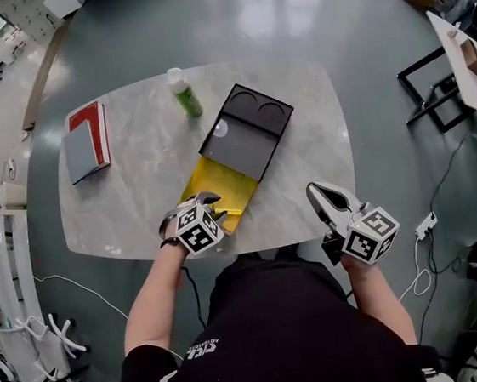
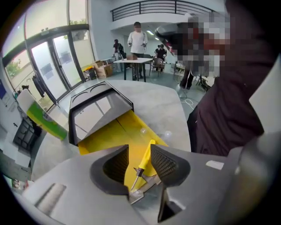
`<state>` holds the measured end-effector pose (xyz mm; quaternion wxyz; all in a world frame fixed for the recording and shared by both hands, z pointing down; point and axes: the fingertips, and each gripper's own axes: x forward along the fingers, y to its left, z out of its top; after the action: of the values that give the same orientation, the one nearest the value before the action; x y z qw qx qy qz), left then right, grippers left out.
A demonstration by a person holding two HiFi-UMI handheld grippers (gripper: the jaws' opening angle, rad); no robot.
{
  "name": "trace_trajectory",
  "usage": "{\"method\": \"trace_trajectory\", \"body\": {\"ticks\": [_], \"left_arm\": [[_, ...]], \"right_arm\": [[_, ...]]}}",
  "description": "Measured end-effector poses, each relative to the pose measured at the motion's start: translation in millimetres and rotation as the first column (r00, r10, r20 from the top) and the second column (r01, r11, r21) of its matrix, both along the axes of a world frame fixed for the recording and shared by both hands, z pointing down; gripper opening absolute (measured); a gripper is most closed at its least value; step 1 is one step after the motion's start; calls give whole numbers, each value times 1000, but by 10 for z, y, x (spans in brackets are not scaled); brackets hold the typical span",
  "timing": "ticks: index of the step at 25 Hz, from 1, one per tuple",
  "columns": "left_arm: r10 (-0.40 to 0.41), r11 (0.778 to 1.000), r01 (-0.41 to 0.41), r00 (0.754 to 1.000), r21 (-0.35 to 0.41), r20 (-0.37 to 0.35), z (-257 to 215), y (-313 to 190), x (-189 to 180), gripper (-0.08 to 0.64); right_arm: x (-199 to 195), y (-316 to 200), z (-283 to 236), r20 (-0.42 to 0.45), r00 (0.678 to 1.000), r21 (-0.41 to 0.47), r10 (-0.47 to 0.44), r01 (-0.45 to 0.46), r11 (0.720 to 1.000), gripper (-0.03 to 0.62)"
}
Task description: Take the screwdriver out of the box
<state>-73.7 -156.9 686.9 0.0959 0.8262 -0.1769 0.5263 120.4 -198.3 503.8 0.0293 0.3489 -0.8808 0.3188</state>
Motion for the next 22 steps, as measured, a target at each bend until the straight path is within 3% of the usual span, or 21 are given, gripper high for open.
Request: {"method": "trace_trajectory", "body": {"ticks": [12,22], "left_arm": [[204,977,-194,968,-83,142,480,136,-19,141],[300,951,-273,926,-144,231,711,176,-28,141]], "right_arm": [[51,-10,133,-12,1000,-32,17,-17,999,15],[183,-7,123,-15,999,-32,42,-42,999,15]]}}
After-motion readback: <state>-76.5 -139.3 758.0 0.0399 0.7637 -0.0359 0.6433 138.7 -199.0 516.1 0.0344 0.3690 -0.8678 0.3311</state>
